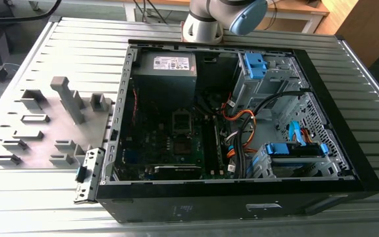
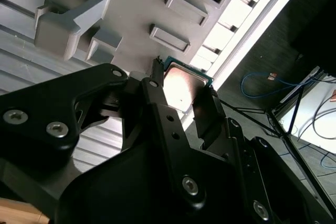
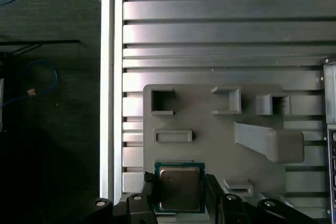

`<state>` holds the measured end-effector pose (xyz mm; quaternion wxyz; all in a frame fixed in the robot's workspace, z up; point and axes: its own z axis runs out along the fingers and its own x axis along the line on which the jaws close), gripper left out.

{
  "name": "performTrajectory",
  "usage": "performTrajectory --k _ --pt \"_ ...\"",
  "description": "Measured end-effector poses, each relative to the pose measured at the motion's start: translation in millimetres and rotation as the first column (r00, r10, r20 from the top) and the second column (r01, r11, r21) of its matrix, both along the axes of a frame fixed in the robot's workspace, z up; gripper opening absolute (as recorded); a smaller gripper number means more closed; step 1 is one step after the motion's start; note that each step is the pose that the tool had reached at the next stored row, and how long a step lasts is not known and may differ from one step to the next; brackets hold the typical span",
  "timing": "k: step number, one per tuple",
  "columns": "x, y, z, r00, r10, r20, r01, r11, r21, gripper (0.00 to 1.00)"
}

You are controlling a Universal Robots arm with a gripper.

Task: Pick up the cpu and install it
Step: 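Pick up the cpu and move it towards the insertion slot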

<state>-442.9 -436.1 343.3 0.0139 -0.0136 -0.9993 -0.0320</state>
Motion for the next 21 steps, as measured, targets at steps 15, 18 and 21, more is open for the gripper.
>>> performTrajectory --k 15,18,21 --pt "1.2 0.0 24.0 1.0000 0.000 0.0001 0.000 1.0000 0.0000 0.47" --pt "1.3 0.0 24.6 1.0000 0.000 0.0002 0.000 1.0000 0.0001 0.47" --pt "1.3 0.0 24.8 1.0000 0.000 0.0000 0.000 1.0000 0.0001 0.47"
